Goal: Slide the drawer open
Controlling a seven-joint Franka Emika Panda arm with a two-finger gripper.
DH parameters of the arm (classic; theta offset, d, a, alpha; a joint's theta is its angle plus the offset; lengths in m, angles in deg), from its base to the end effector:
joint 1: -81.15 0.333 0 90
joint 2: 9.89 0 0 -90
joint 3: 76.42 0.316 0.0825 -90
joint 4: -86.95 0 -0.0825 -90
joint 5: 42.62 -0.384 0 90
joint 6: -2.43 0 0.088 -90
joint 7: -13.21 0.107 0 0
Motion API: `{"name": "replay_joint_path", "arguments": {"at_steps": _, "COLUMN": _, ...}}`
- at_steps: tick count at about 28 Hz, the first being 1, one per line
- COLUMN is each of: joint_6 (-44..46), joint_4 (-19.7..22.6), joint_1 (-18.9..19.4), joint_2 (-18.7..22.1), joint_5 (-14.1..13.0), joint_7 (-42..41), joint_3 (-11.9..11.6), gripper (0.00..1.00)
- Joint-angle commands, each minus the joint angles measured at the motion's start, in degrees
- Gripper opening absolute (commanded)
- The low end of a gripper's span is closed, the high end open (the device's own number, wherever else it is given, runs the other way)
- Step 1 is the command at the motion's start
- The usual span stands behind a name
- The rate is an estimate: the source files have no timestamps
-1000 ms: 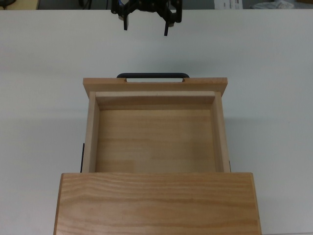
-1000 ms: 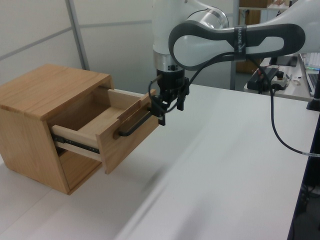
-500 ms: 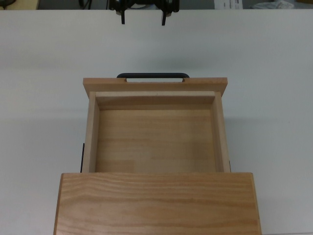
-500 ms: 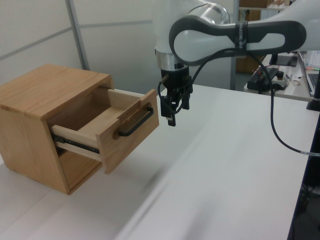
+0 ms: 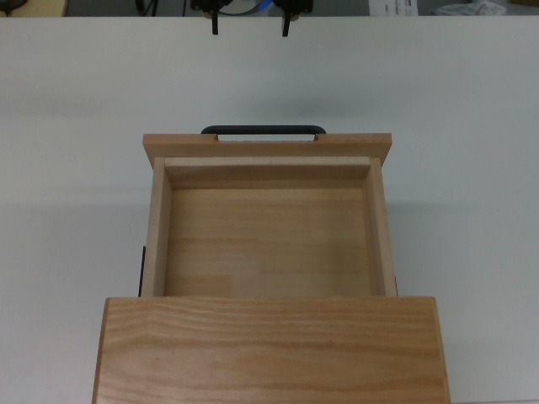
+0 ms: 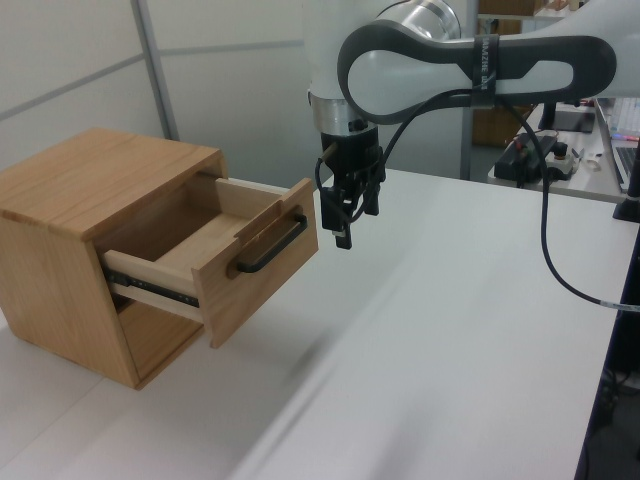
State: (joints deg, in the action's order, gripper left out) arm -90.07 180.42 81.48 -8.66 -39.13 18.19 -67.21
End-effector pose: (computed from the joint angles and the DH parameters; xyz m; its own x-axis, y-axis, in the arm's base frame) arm 0.5445 0.0861 0.6116 0.9966 0.0823 0.0097 0.0815 -0.9946 0.0637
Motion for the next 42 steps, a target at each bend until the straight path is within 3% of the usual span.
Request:
{"name": "replay_joint_path", "arguments": {"at_steps": 1, "joint_6": 1.80, "joint_4": -0.93, "joint_1": 0.10, "joint_2": -0.26, "joint_5": -0.69, "joint_7": -1.28, "joint_3": 0.11, "gripper": 1.00}}
{"name": "replay_joint_path", "arguments": {"at_steps": 42, "joint_6": 3.73, "joint_4": -3.03, "joint_1": 0.10, "joint_2": -0.26, "joint_5": -0.60, "joint_7": -1.90, "joint_3": 0.02, "gripper": 1.00}}
